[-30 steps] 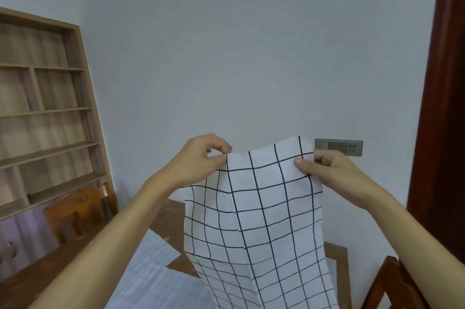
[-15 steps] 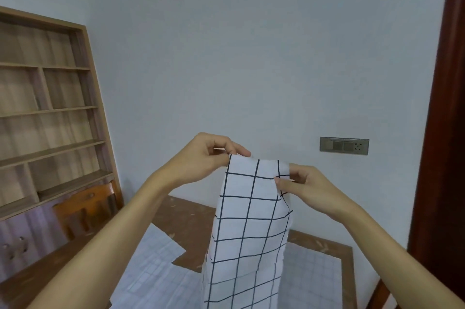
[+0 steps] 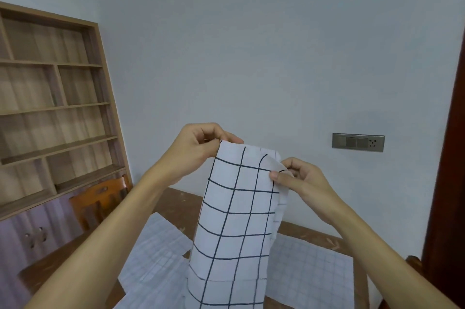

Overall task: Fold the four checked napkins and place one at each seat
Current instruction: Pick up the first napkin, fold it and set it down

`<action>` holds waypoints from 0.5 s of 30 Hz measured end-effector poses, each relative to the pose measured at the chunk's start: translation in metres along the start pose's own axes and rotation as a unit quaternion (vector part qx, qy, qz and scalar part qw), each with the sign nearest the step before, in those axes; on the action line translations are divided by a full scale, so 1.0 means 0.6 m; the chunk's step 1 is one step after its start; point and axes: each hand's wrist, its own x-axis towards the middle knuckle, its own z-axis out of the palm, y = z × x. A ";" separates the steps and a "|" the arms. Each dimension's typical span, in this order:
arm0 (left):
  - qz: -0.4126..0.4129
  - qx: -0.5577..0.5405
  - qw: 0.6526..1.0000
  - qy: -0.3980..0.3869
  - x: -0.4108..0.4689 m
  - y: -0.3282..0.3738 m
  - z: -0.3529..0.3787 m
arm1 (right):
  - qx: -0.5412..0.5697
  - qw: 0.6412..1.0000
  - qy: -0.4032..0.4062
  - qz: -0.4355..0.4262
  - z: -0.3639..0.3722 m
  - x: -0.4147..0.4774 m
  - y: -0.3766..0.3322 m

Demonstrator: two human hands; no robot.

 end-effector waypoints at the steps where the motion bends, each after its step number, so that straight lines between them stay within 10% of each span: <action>1: 0.004 0.033 0.999 0.008 0.000 -0.006 -0.004 | 0.003 1.000 0.008 -0.004 -0.001 0.002 -0.001; 15: -0.054 0.059 0.997 -0.005 -0.016 -0.042 0.017 | 0.017 0.997 0.069 -0.014 -0.014 0.000 -0.011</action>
